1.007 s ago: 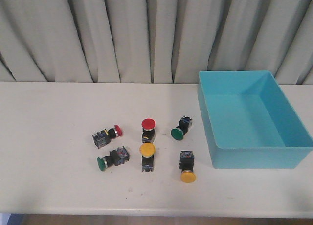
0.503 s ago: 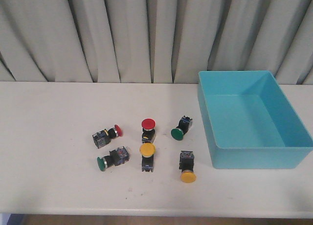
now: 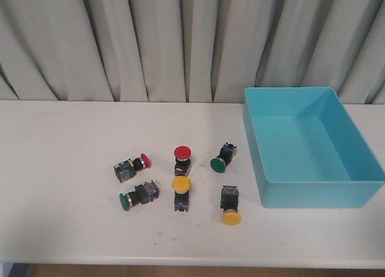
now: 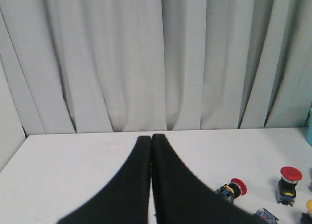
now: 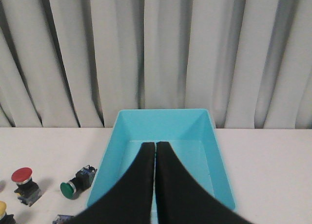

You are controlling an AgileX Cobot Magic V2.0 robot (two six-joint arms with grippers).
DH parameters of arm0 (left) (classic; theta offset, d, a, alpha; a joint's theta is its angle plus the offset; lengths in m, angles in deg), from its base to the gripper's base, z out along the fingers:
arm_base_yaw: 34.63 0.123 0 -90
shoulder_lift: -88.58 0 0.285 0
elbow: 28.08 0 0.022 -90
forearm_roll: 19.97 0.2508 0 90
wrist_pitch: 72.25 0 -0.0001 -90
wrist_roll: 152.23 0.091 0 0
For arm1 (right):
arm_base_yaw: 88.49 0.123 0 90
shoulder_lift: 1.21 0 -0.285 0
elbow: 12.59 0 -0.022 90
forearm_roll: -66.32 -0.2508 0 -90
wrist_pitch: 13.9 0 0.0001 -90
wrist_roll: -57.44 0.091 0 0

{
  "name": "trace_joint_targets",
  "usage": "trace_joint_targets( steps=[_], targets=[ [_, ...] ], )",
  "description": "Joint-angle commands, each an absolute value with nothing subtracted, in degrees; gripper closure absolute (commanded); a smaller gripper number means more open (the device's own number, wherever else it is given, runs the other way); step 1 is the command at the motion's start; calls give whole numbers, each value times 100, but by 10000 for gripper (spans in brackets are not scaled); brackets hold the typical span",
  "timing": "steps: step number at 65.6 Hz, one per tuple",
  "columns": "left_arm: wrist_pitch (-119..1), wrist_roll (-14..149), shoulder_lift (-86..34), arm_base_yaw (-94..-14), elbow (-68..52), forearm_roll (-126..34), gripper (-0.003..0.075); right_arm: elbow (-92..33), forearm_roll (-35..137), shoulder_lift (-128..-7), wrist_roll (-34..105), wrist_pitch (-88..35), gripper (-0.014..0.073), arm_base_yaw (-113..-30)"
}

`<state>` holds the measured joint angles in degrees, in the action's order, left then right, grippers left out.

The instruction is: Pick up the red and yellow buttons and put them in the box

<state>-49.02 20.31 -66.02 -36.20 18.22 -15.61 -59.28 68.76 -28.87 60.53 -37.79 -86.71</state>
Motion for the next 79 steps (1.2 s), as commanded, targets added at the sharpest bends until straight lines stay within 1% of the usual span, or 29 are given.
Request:
trace_joint_targets(
  steps=[1, 12, 24, 31, 34, 37, 42, 50, 54, 57, 61, 65, 70, 79],
  targets=[
    [-5011, 2102, -6048, -3629, 1335, -1571, 727, -5396, 6933, -3427, 6009, -3859, 596, -8716],
    [-5011, 2086, -5584, -3629, 1306, -1571, 727, -5324, 6887, -4095, 6027, -4217, 596, -8716],
    [-4964, 2086, -5388, -3629, 1306, -1571, 727, -5324, 6945, -4510, 6030, -4688, 596, -8716],
    [-4788, 2086, -5282, -3629, 1306, -1571, 708, -5324, 7171, -4695, 6030, -4788, 581, -8716],
    [-4695, 2093, -5210, -3629, 1306, -1571, 681, -5324, 7232, -4755, 6034, -4832, 560, -8716],
    [-4634, 2092, -5135, -3629, 1306, -1571, 645, -5324, 7235, -4812, 6034, -4857, 518, -8716],
    [-4539, 2092, -4969, -3629, 1306, -1571, 541, -5324, 7230, -4896, 6034, -4863, 440, -8705],
    [-4516, 2092, -4725, -3629, 1306, -1571, 351, -5324, 7230, -4997, 6034, -4863, 248, -8705],
    [-4530, 2097, -4597, -3629, 1306, -1571, 269, -5324, 7230, -5010, 6034, -4863, 156, -8705],
    [-4530, 2159, -4479, -3629, 1306, -1571, 227, -5324, 7230, -5010, 6034, -4863, 106, -8705],
    [-4507, 2433, -4332, -3629, 1300, -1581, 190, -5324, 7230, -5010, 6034, -4863, 52, -8705],
    [-4493, 2617, -4167, -3695, 1276, -1722, 183, -5324, 7230, -5010, 6034, -4857, 27, -8705],
    [-4364, 3042, -3976, -3883, 1160, -1959, 187, -5324, 7230, -5010, 6034, -4857, 23, -8705],
    [-3965, 4119, -3524, -4458, 790, -2446, 198, -5324, 7230, -5010, 6034, -4857, 32, -8705]
  ],
)
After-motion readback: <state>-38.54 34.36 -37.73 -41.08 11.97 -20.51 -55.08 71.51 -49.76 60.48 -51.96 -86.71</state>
